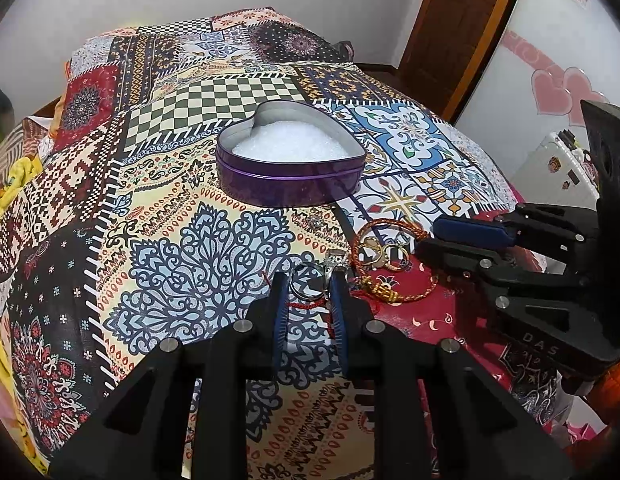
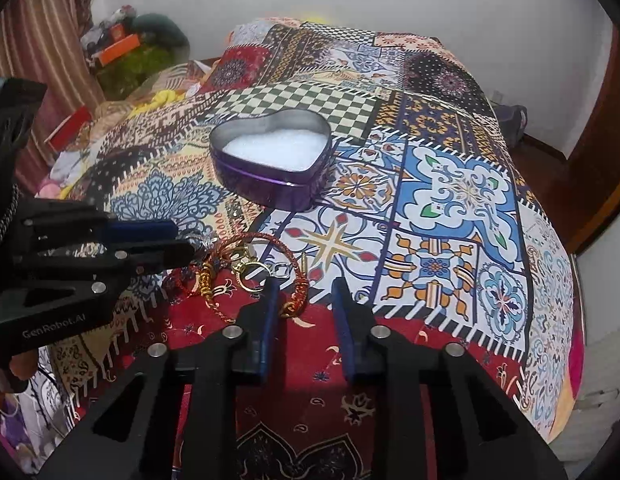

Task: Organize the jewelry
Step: 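Lower the right tool toward the orange beaded bracelet on the red patch, then close the right tool on the orange beaded bracelet and lift it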

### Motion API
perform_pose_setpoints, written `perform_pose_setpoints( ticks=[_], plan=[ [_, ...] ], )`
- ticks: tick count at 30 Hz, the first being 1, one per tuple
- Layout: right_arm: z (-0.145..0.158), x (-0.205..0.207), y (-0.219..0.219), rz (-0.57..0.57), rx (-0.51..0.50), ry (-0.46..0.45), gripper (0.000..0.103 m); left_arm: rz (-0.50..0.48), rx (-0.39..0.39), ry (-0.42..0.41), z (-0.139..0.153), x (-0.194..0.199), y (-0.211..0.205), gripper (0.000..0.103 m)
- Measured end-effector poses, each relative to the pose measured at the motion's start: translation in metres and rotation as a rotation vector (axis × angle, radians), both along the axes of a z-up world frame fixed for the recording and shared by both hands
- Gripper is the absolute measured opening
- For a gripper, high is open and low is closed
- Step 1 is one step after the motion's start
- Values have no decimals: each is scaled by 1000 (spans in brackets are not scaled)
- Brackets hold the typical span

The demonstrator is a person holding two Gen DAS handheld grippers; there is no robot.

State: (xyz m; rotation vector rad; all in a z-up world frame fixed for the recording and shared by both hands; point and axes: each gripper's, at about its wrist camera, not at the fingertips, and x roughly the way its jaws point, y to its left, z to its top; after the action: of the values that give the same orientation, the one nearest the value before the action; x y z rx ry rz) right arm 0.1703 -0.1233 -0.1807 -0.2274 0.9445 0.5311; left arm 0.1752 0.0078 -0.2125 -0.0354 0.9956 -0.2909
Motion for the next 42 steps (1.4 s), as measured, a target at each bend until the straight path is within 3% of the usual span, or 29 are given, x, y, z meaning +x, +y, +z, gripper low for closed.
perform_pose_setpoints(
  ticks=[4,24,32,35,41,42],
  plan=[
    [-2,0,3,6,-8,-4,10,1,-2,1,-2,1,1,20],
    [5,-1,-14,-53,30,-6,6,-25,5,-11,8,6,-14,20],
    [11,0,-24,-75,53,-18,5,-14,51,-17,2,14,-23,20],
    [14,1,-26,-84,68,-21,4,-16,59,-32,4,12,-25,9],
    [22,2,-27,-91,87,-40,4,-8,34,-60,14,7,-21,8],
    [23,2,-27,-92,88,-43,4,-4,29,-66,16,5,-20,3]
  ],
)
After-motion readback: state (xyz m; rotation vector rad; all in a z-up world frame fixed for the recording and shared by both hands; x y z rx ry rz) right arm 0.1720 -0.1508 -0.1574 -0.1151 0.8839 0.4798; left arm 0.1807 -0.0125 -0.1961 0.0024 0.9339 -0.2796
